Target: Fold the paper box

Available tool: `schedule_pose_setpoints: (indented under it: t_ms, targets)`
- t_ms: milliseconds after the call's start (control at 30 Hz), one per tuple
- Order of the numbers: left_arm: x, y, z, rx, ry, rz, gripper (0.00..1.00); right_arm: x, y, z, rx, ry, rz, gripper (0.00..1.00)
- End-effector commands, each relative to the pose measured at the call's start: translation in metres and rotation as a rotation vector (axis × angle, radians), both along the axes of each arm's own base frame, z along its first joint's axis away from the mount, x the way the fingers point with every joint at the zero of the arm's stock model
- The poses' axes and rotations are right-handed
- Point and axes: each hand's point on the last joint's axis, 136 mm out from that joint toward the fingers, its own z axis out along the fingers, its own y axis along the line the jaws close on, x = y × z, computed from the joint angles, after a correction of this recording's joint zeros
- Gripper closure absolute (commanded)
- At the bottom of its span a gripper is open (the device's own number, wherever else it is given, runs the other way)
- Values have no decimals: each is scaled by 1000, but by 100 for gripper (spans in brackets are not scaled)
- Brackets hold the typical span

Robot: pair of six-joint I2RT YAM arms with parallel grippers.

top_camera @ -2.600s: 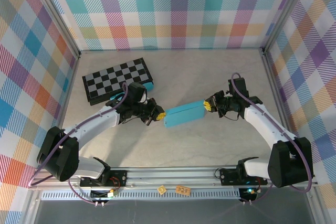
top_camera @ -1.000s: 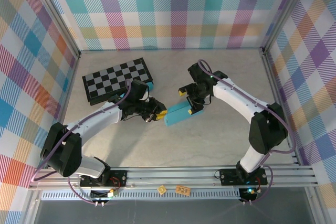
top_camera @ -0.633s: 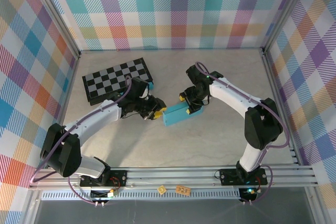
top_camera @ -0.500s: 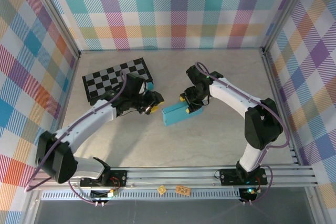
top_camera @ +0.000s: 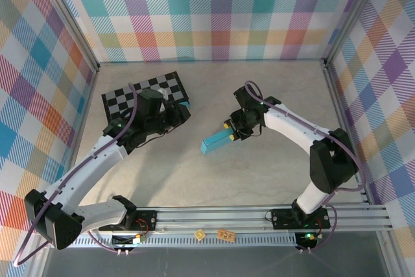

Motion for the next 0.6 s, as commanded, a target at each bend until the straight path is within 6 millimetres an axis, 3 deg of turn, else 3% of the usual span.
schedule_pose_setpoints:
  t_ms: [0,167,333,433,567]
  targets:
    - [5,-11,11,-56,-77,-47,58,26,2,21,94,-180,-20,69]
    - [6,-13,18,-62,-114,-65,58,54,-21,50,199,-394,-156,70]
    - [6,-15,20,-68,-122,-79,59,80,-53,65,283,-565,-312,70]
    - [5,-17,22,-69,-132,-92,60,95,-65,68,334,-660,-373,70]
    - [4,-17,23,-64,-137,-101,61,111,-71,51,357,-716,-437,73]
